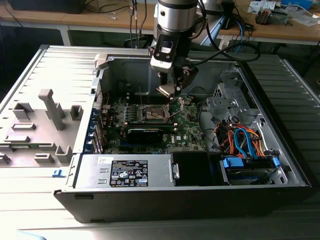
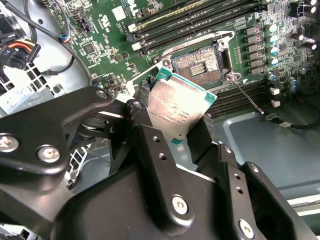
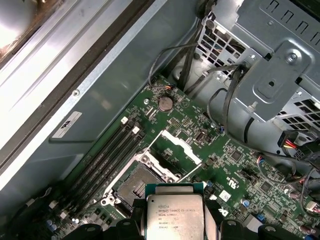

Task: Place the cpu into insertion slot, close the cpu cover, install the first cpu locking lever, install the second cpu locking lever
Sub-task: 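Place the cpu into insertion slot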

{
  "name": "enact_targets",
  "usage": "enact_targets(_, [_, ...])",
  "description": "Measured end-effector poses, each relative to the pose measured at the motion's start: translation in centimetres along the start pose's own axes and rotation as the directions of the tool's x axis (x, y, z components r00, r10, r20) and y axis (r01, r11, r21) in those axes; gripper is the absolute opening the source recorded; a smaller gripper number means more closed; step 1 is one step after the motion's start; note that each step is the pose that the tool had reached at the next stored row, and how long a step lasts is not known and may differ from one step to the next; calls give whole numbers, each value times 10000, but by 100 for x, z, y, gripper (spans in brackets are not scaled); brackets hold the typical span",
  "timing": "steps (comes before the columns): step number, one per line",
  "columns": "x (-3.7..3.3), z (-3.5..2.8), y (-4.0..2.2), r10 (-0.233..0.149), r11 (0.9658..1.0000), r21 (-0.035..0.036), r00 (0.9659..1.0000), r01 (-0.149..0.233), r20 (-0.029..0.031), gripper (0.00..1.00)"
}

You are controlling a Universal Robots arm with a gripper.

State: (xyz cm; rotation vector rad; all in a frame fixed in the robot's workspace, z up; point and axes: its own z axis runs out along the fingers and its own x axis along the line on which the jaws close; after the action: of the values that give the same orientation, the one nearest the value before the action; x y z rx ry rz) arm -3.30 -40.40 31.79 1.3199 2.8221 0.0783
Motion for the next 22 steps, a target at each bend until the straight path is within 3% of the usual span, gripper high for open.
enact_targets(22, [0,12,-1,636,9980,2,9980,-636,39,55])
